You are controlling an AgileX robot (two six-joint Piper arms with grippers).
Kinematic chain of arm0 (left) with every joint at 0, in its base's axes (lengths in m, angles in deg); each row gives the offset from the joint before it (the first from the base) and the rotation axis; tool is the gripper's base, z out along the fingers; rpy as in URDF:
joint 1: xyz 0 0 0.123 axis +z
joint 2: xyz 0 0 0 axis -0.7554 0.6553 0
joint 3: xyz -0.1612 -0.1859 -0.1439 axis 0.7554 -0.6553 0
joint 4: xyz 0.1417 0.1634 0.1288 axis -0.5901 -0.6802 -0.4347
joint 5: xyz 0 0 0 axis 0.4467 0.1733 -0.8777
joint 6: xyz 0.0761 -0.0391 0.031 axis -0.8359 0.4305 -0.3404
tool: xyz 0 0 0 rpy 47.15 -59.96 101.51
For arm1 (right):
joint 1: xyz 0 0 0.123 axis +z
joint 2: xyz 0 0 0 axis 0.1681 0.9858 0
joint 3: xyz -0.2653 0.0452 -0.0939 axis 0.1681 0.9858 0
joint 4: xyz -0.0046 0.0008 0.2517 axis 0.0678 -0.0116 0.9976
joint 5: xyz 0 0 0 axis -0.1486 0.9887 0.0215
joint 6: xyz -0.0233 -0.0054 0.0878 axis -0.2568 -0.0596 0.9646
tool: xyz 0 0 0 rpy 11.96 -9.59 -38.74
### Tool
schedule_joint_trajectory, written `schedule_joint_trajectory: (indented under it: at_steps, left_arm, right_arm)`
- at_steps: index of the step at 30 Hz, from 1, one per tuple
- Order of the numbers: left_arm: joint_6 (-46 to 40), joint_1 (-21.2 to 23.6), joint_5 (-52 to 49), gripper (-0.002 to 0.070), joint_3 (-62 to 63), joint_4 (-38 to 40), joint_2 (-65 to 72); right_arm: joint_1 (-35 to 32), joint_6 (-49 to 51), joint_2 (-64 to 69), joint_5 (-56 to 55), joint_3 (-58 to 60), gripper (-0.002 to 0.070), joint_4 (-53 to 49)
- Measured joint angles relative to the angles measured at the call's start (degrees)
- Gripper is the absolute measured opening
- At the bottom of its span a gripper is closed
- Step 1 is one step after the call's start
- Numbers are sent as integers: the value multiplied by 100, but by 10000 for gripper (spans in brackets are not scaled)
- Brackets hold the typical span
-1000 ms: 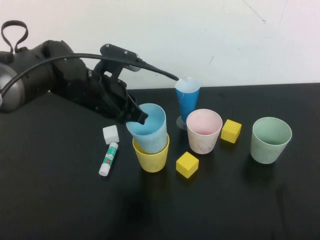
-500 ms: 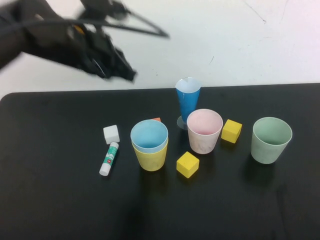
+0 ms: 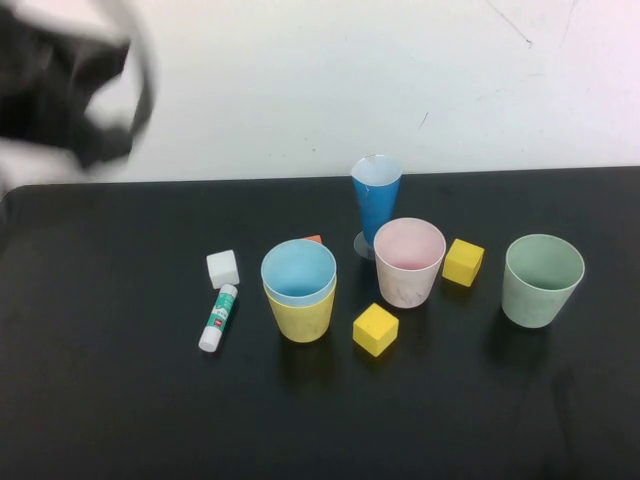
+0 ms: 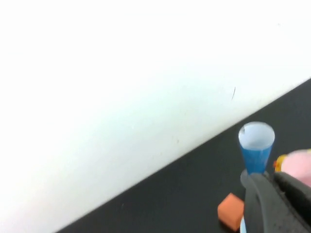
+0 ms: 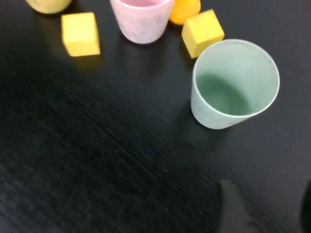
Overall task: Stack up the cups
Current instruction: Pick up the green cup, then place the green cup on the pink cup
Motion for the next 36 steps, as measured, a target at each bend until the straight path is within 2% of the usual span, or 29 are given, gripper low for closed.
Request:
schedule_joint_trajectory:
  at_steps: [3,5,10,17,19,21,25,27,30,36]
  left_arm:
    - [-20,0,425,1,-965,-93,-745]
    - [-33,0,654,1,-1567,-146,-1268]
    - [-108,0,1012,0,-2756,-194,-2354]
    - [-145,0,1509,0,-3879,-324,-3067]
    - [-155,0,1681,0,-4136,-374,-3119]
    - [-155,0,1987,0,-4437,-415,-3119]
    - [-155,0,2867,-1,-4913,-438,-3119]
    - [-155,0,3295,-1,-5080,-438,-3119]
    - [-155,0,3626,-1,-5209,-438,-3119]
    - [-155,0,3915,-1,-5265,-438,-3119]
  right_arm:
    - [0,-21,676,-258,-209,410,24]
    - [0,-23,1099,-431,-373,449,47]
    - [0,-194,2244,-649,-957,476,281]
    - [107,-458,3412,-724,-1611,467,720]
    - [172,-512,3675,-724,-1734,437,760]
    - [223,-523,3881,-724,-1813,375,825]
    - [299,-593,4087,-724,-1922,133,875]
    - [318,-640,4098,-682,-2017,62,888]
    - [392,-654,4098,-463,-2354,31,888]
    - [859,-665,4078,350,-3639,29,840]
